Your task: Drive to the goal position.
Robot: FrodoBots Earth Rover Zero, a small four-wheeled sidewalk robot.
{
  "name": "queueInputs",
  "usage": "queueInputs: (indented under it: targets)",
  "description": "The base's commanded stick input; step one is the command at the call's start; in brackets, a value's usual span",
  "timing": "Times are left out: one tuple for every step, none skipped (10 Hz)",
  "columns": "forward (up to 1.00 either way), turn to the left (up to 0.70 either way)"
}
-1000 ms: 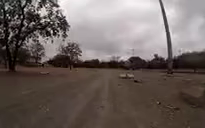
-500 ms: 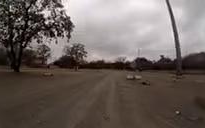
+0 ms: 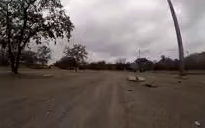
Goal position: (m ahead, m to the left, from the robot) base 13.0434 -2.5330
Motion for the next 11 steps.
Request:
queueInputs:
  targets:
    - [0.70, -0.14]
    - [0.70, -0.29]
    - [0.70, -0.05]
    - [0.70, -0.01]
    - [0.70, -0.01]
    - [0.70, -0.01]
    - [0.70, -0.01]
    - [0.70, -0.01]
    - [0.70, -0.01]
    - [0.70, -0.01]
    - [0.70, -0.01]
